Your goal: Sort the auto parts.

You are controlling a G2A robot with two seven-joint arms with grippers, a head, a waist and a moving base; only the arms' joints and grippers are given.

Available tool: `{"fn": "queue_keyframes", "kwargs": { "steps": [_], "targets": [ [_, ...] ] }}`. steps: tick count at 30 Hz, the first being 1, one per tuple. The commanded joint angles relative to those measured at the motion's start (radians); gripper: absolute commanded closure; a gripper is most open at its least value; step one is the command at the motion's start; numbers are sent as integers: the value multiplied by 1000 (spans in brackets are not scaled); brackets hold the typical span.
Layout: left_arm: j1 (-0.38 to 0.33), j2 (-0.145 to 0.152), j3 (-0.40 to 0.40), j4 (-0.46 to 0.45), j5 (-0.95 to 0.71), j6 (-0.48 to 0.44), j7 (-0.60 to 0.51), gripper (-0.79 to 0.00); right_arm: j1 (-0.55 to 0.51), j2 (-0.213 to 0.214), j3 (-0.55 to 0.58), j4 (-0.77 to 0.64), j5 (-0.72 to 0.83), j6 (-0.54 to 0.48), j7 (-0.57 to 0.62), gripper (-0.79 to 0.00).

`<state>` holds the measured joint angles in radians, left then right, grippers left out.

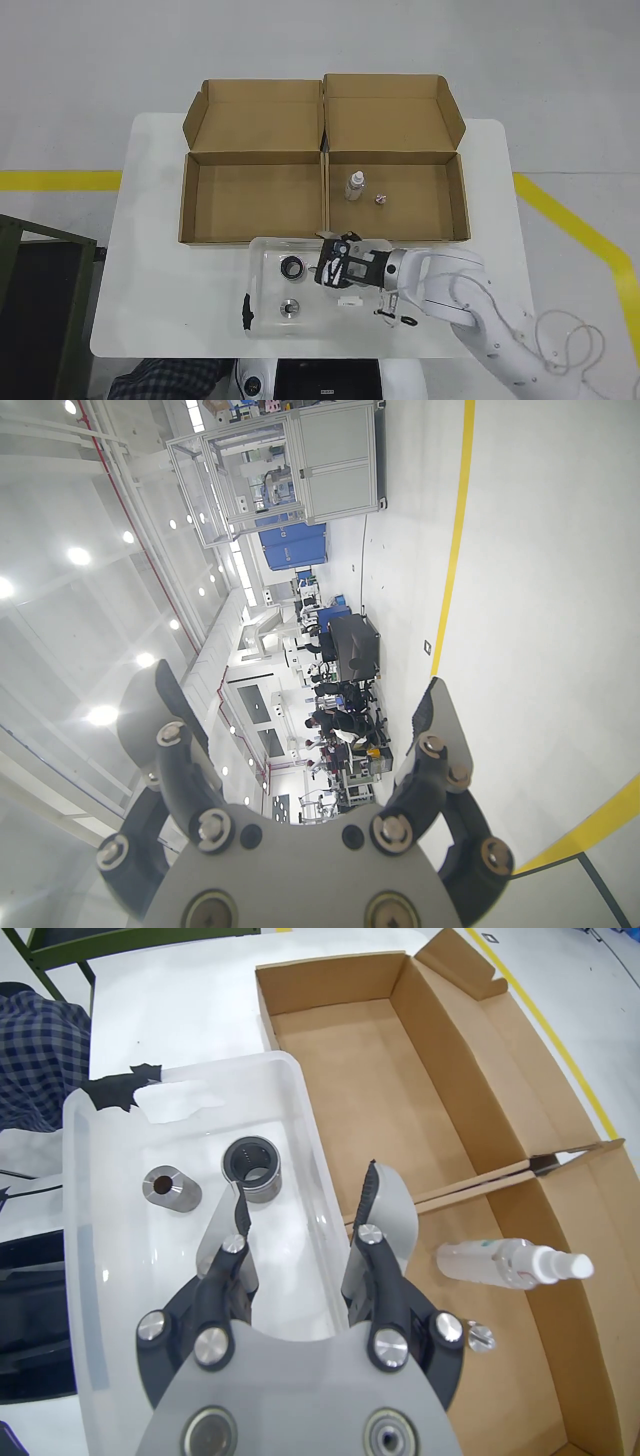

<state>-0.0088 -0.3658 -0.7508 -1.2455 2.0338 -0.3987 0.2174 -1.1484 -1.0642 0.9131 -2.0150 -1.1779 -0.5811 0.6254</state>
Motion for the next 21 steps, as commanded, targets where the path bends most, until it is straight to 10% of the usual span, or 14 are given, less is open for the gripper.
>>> {"fn": "queue_keyframes", "kwargs": {
  "steps": [1,21],
  "targets": [
    [0,0,0,0,0,0,0,-785,7,-6,-29,15,-10,3,-11,-400],
    [0,0,0,0,0,0,0,-785,108,-76,-219,188,-74,61,-59,-462]
  ]
}}
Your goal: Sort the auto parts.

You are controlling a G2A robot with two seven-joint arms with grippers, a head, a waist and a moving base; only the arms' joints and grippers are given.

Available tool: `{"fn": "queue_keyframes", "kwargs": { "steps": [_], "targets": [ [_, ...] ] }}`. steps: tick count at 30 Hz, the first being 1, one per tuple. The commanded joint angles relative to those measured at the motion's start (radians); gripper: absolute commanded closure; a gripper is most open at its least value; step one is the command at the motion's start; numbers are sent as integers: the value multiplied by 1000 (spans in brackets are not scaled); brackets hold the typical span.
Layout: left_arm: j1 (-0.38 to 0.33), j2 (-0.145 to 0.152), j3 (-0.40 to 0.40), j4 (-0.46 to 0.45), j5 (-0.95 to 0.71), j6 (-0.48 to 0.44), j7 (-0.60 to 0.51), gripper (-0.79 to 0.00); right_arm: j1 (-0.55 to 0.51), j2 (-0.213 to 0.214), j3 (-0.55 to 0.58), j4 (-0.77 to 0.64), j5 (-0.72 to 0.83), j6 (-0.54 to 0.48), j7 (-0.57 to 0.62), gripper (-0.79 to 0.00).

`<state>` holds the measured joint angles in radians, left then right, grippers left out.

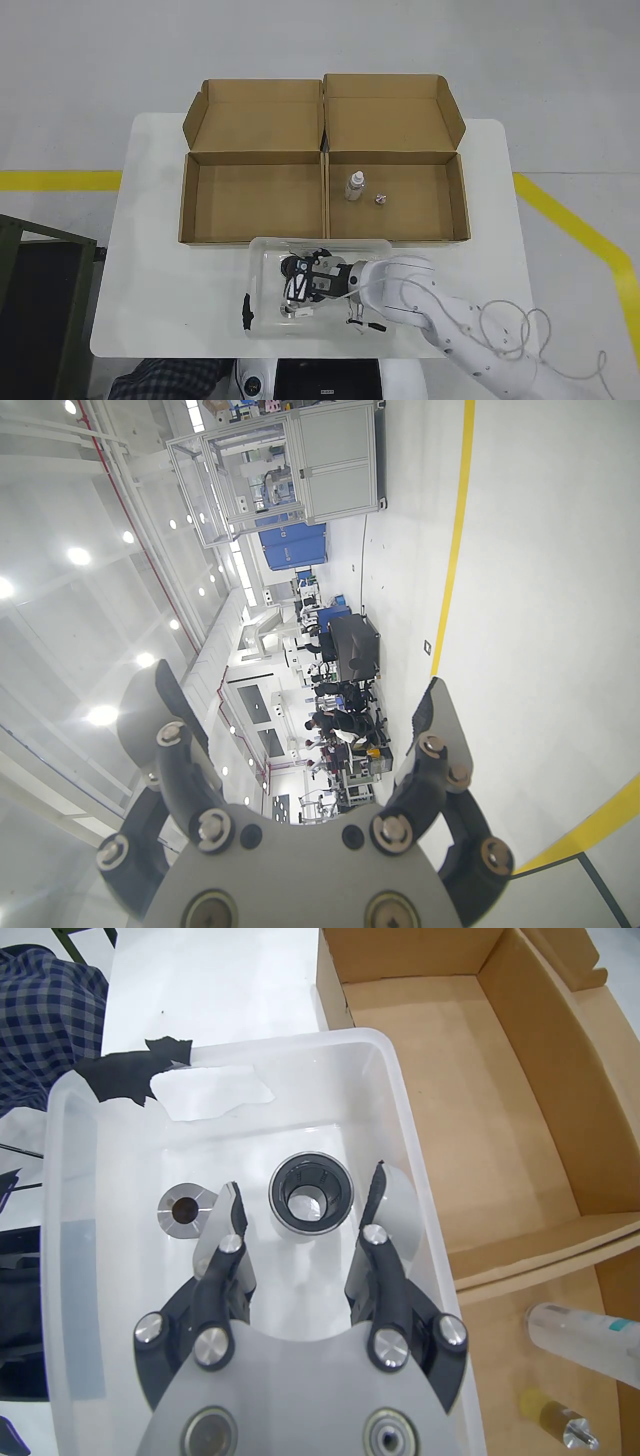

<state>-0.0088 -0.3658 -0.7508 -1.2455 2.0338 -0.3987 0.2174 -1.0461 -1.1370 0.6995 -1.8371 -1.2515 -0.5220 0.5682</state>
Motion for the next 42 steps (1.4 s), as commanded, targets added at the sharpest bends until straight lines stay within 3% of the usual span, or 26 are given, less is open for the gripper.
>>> {"fn": "queue_keyframes", "kwargs": {
  "steps": [1,7,20,24,29,42],
  "targets": [
    [0,0,0,0,0,0,0,-785,10,-7,-11,20,1,4,-3,-468],
    [0,0,0,0,0,0,0,-785,34,-24,-30,68,4,13,-6,-529],
    [0,0,0,0,0,0,0,-785,60,-51,-56,138,0,14,-1,-437],
    [0,0,0,0,0,0,0,-785,61,-56,-59,150,0,9,-3,-314],
    [0,0,0,0,0,0,0,-785,56,-59,-52,157,15,-8,-18,0],
    [0,0,0,0,0,0,0,-785,-28,-30,44,56,29,-84,-114,0]
  ]
}}
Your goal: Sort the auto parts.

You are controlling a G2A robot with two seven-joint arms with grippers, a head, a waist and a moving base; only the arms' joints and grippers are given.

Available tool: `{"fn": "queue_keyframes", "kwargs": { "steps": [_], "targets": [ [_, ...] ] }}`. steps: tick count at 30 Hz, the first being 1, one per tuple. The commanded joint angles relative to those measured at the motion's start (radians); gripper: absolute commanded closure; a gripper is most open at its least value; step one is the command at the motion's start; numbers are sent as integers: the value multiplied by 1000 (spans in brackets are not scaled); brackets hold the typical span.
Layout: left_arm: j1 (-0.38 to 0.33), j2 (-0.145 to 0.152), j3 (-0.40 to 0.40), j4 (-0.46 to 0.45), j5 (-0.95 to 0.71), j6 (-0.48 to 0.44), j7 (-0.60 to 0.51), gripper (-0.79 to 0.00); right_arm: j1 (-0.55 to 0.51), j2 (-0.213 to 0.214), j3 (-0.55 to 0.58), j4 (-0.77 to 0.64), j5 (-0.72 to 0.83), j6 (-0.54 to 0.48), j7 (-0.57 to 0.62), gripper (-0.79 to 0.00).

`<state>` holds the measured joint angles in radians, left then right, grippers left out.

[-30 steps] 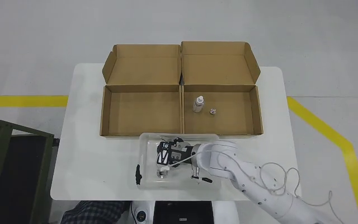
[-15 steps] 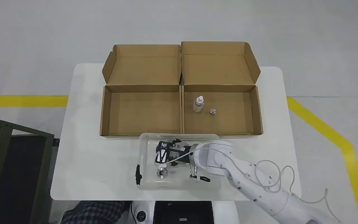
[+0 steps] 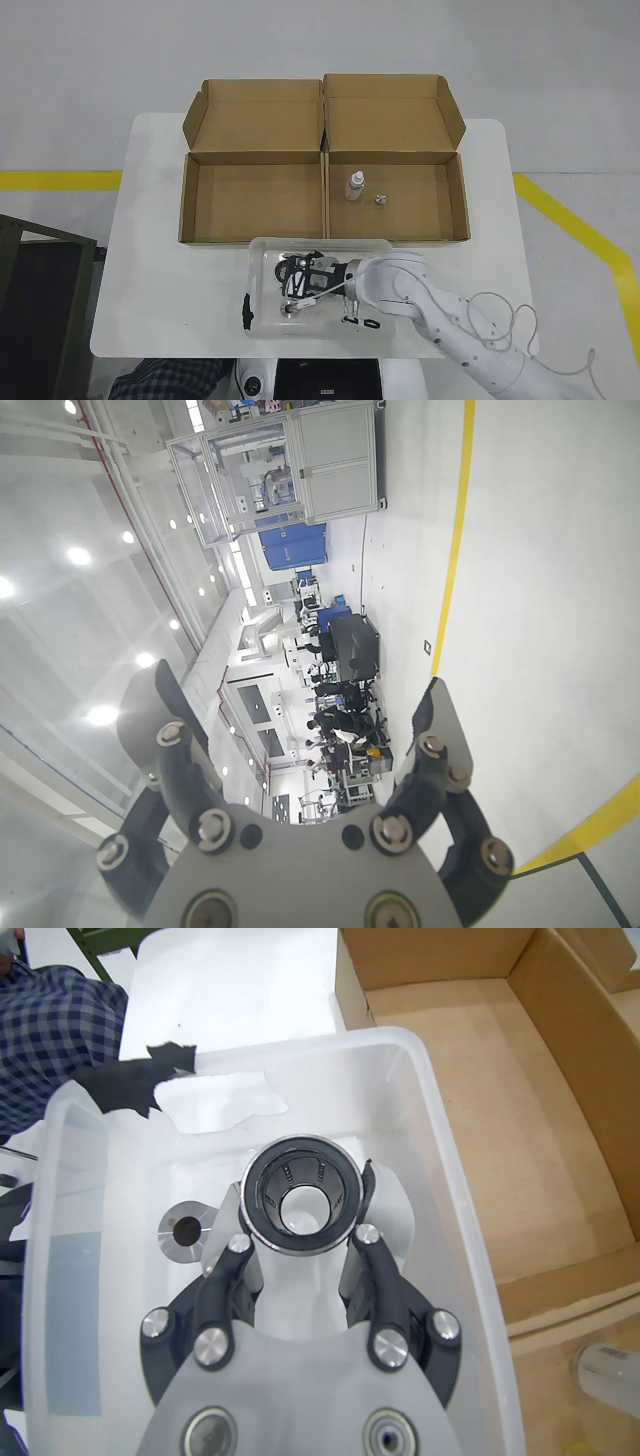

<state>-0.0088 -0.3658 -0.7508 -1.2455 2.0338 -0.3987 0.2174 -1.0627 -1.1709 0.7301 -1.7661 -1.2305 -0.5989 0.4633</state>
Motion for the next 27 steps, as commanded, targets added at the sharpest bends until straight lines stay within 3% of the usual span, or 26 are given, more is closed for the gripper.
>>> {"fn": "queue_keyframes", "kwargs": {
  "steps": [1,12,27],
  "targets": [
    [0,0,0,0,0,0,0,-785,-21,8,27,-28,13,-13,-17,0],
    [0,0,0,0,0,0,0,-785,-97,42,187,-65,222,-177,-194,0],
    [0,0,0,0,0,0,0,-785,-139,60,295,-14,430,-217,-246,0]
  ]
}}
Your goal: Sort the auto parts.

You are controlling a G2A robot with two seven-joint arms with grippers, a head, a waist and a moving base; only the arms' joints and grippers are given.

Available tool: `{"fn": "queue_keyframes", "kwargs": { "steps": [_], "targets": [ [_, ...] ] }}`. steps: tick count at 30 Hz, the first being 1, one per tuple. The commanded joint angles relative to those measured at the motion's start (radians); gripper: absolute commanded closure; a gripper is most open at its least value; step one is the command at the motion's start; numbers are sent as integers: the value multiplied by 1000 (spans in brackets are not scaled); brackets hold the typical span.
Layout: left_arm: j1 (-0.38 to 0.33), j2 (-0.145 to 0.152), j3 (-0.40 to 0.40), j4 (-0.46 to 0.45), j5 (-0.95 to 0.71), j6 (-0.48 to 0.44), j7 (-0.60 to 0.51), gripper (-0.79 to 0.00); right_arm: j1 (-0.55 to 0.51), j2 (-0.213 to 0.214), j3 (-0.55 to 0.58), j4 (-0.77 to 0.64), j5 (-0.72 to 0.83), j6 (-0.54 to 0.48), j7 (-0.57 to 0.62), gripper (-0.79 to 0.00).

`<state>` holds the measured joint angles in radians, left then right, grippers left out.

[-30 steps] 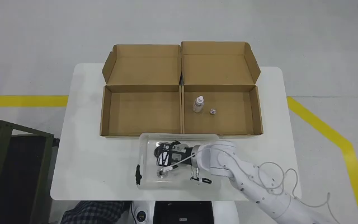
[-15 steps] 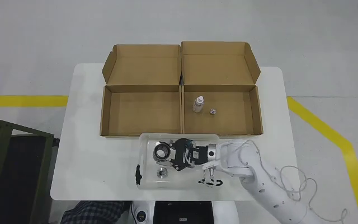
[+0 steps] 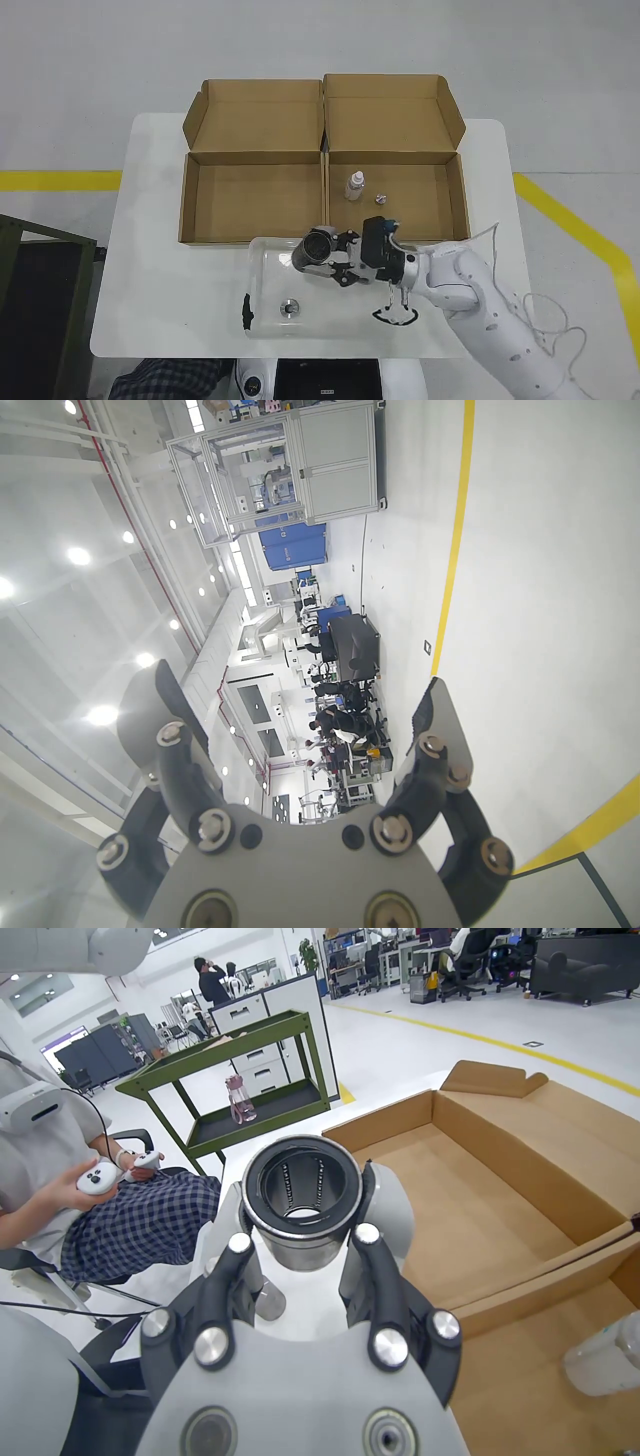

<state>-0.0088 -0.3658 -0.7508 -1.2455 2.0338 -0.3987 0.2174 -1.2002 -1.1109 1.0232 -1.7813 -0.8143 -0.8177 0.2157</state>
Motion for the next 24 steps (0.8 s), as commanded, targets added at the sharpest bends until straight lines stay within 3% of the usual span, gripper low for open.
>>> {"fn": "queue_keyframes", "kwargs": {
  "steps": [1,13,24],
  "targets": [
    [0,0,0,0,0,0,0,-785,-1,0,3,3,23,4,5,0],
    [0,0,0,0,0,0,0,-785,10,-6,-3,26,70,55,4,0],
    [0,0,0,0,0,0,0,-785,97,-23,-27,14,-123,237,56,0]
  ]
}}
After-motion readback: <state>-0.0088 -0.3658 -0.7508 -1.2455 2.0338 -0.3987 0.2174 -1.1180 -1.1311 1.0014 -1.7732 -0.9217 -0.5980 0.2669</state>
